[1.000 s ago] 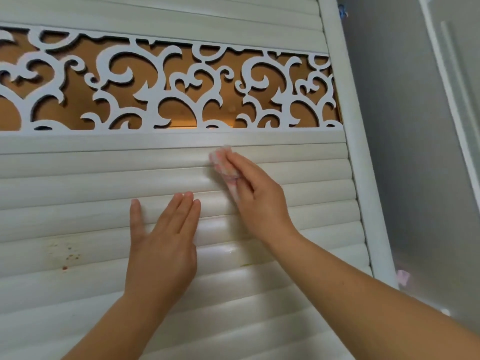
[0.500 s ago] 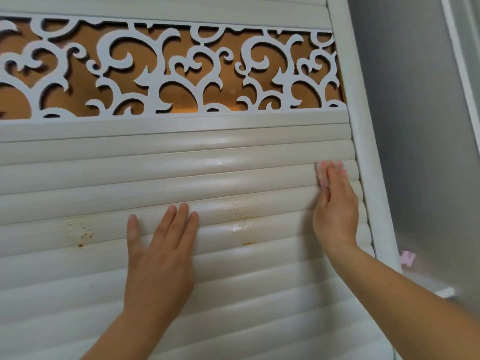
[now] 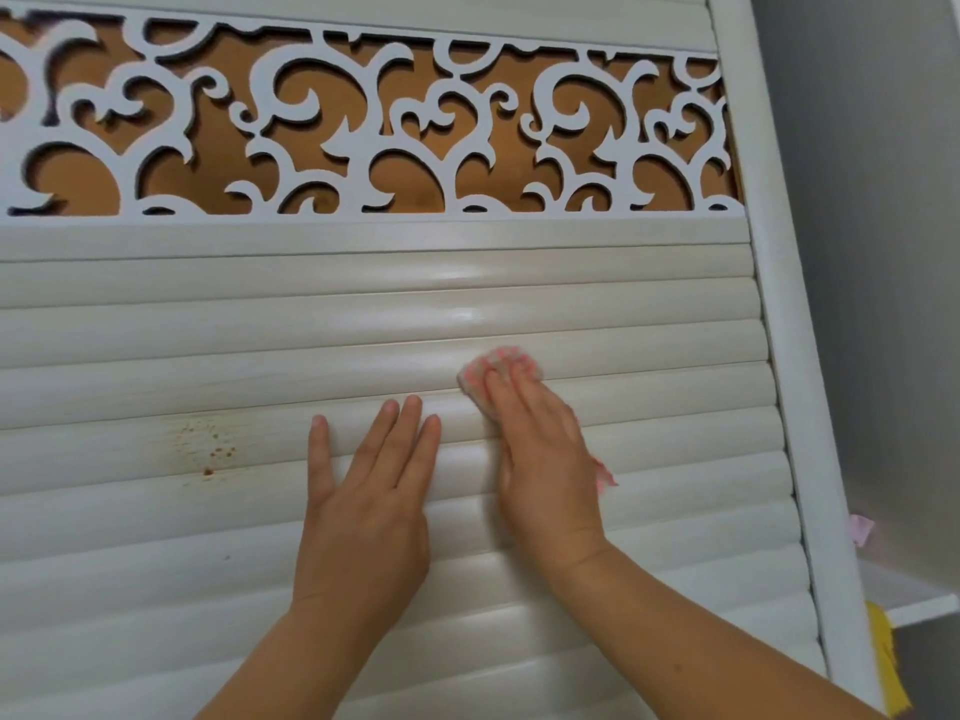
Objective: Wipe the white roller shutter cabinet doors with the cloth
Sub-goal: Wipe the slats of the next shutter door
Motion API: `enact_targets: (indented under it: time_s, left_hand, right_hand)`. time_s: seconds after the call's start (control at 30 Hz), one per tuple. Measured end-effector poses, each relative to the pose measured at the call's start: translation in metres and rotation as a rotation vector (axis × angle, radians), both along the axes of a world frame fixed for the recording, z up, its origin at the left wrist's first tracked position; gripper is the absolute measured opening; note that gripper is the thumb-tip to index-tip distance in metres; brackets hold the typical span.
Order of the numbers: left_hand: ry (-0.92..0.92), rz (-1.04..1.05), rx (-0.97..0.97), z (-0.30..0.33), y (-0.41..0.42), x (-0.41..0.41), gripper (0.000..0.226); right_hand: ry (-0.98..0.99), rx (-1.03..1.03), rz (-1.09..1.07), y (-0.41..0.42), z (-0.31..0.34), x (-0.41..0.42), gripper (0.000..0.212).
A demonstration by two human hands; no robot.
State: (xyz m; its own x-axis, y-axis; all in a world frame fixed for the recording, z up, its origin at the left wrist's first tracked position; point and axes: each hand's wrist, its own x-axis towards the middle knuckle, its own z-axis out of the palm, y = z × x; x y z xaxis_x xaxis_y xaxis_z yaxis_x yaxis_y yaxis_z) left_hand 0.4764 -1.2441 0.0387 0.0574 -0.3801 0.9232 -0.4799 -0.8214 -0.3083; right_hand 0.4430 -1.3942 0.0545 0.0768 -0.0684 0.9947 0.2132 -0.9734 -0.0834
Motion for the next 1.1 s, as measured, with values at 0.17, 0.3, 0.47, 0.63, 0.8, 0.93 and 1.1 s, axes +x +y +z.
enact_targets:
  time_s: [0.17, 0.3, 0.47, 0.63, 0.8, 0.93, 1.1]
  left_hand:
    - [0.003, -0.049, -0.098, -0.007, 0.006, -0.004, 0.058]
    - [0.014, -0.045, -0.129, -0.020, 0.017, -0.004, 0.053]
    - [0.004, -0.007, -0.055, -0.025, 0.027, -0.001, 0.055]
    - [0.015, 0.029, -0.019, -0.024, 0.031, -0.008, 0.057]
    - [0.084, 0.070, -0.015, -0.020, 0.030, -0.014, 0.057]
    - [0.105, 0.081, -0.015, -0.020, 0.030, -0.017, 0.058]
    - [0.120, 0.095, -0.017, -0.021, 0.028, -0.018, 0.059]
  right_hand:
    - [-0.022, -0.120, 0.025, 0.022, 0.002, 0.005, 0.054]
    - [-0.034, -0.244, 0.082, 0.035, 0.011, 0.001, 0.051]
    - [0.139, -0.148, 0.379, 0.041, 0.029, -0.020, 0.045]
    - [0.146, 0.325, 0.729, 0.018, 0.040, -0.058, 0.030]
    - [-0.046, 0.648, 0.632, -0.040, 0.018, -0.072, 0.038]
    - [-0.031, 0.699, 0.231, -0.061, 0.000, -0.060, 0.030]
    - [-0.006, 0.425, -0.211, -0.050, -0.015, -0.040, 0.043]
